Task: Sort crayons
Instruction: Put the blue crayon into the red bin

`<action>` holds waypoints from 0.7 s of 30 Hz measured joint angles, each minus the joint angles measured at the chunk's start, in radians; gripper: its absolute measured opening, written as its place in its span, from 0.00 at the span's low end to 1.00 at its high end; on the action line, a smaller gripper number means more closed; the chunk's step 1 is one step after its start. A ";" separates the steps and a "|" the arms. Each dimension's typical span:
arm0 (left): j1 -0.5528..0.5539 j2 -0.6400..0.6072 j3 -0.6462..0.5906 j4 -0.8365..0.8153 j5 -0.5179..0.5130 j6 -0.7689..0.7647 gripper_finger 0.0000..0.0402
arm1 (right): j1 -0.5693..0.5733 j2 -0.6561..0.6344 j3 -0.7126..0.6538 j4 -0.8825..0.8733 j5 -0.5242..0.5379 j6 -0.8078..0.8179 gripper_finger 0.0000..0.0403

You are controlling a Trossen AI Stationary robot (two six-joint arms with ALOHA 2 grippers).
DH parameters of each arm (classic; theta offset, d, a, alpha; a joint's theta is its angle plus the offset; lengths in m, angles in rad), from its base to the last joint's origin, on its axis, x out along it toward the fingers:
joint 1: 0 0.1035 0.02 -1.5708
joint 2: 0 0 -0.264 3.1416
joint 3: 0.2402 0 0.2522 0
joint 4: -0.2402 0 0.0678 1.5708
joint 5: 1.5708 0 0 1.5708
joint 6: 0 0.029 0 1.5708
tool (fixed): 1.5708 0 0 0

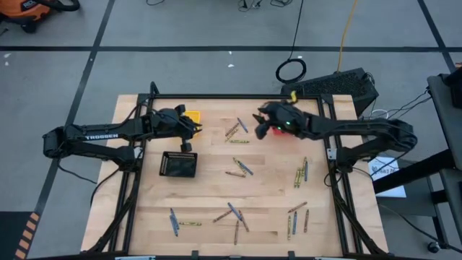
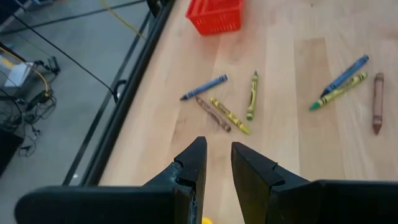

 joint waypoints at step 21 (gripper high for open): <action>-0.002 0.000 0.000 -0.079 0.000 -0.053 0.20 | -0.138 0.478 0.381 -0.281 -0.246 0.143 0.37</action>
